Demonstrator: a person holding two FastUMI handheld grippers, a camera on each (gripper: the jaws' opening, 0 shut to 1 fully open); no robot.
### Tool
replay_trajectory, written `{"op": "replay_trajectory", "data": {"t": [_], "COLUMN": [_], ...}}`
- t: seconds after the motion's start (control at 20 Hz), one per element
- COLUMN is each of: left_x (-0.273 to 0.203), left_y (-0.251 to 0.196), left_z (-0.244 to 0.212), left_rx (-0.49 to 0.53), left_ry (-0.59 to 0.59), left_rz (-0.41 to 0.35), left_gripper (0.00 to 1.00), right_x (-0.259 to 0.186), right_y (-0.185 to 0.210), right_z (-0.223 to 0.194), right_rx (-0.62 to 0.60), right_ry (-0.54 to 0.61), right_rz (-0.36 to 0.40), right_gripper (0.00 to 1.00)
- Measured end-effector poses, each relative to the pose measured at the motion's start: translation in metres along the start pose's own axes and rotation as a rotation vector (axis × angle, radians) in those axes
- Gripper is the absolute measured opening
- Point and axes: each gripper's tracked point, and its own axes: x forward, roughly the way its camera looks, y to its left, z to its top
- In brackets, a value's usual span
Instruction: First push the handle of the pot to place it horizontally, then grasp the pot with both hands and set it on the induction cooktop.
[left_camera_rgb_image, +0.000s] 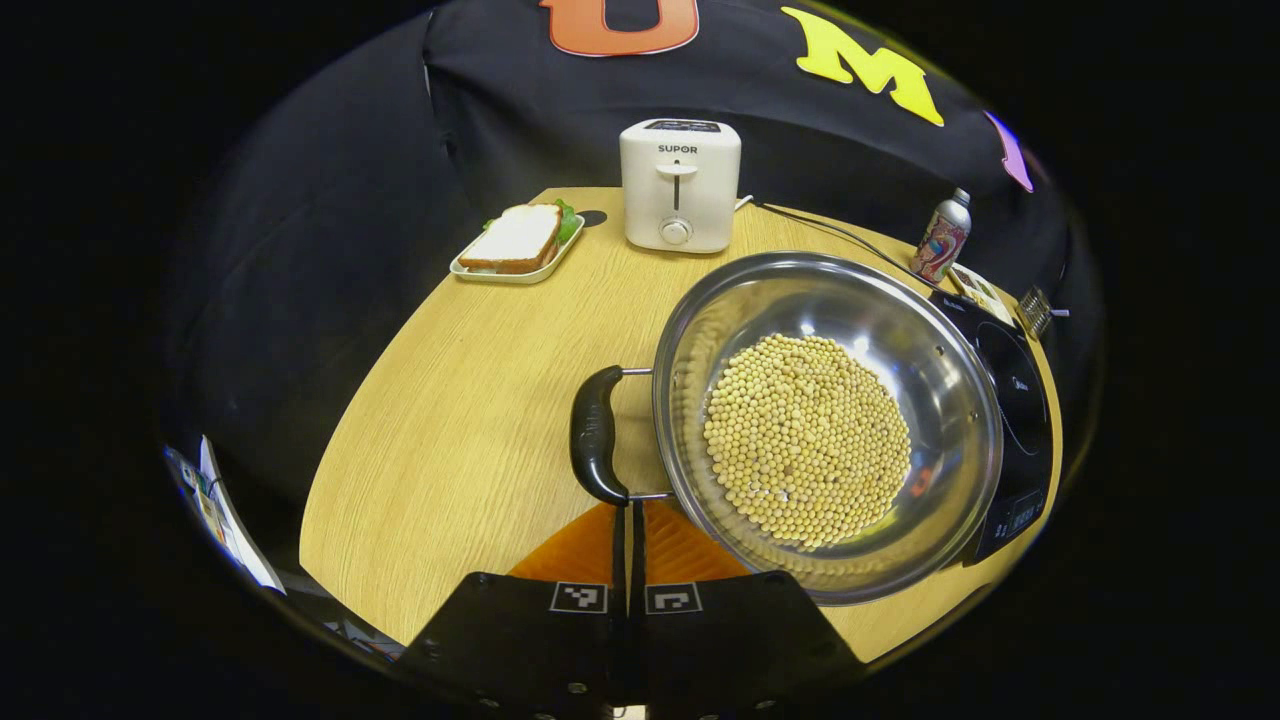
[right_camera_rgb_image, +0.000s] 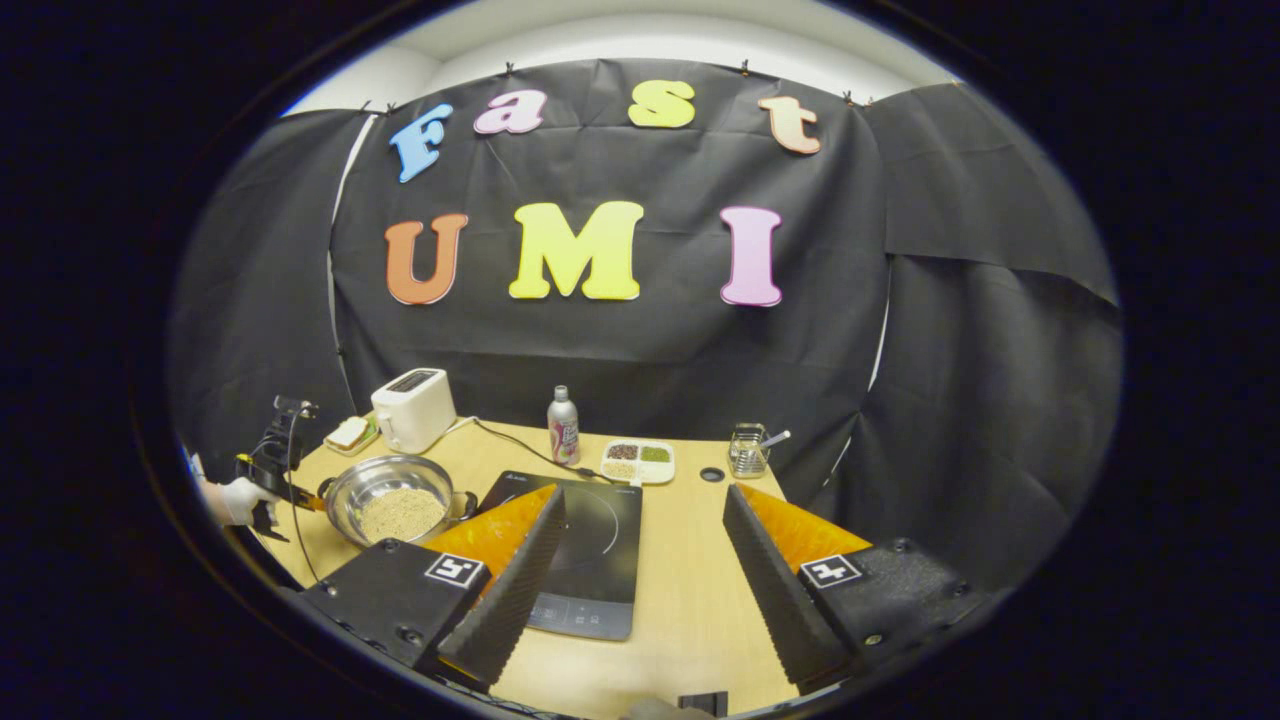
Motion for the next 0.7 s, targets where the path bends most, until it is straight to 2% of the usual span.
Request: {"op": "replay_trajectory", "data": {"t": [0.05, 0.1, 0.15, 0.2, 0.25, 0.45, 0.5, 0.55, 0.7], "left_x": [0.001, 0.003, 0.005, 0.006, 0.008, 0.011, 0.012, 0.013, 0.016], "left_y": [0.002, 0.003, 0.005, 0.006, 0.007, 0.009, 0.010, 0.010, 0.013], "left_z": [0.001, 0.004, 0.006, 0.008, 0.009, 0.013, 0.015, 0.017, 0.020], "left_rx": [0.000, -0.001, -0.002, -0.004, -0.006, -0.001, 0.000, -0.001, -0.007], "left_ry": [0.001, 0.000, 0.001, 0.001, 0.000, 0.001, 0.002, 0.002, 0.003], "left_rz": [0.002, 0.005, 0.007, 0.008, 0.009, 0.011, 0.011, 0.012, 0.011], "left_gripper": [0.10, 0.00, 0.10, 0.10, 0.00, 0.00, 0.10, 0.00, 0.00], "right_x": [0.000, 0.001, 0.001, 0.000, 0.001, -0.001, -0.001, -0.001, -0.001], "right_y": [0.001, 0.002, 0.003, 0.004, 0.004, 0.003, 0.003, 0.003, 0.005], "right_z": [0.000, 0.000, -0.002, -0.002, -0.002, -0.001, -0.001, -0.002, -0.004], "right_rx": [-0.002, -0.004, -0.007, -0.008, -0.009, -0.008, -0.006, -0.005, -0.004], "right_ry": [0.000, 0.001, 0.003, 0.004, 0.007, 0.004, 0.005, 0.005, 0.012], "right_rz": [0.001, 0.002, 0.003, 0.003, 0.003, -0.002, -0.002, -0.002, -0.001], "right_gripper": [0.99, 0.99, 0.99, 0.99, 1.00, 0.99, 1.00, 1.00, 0.99]}}
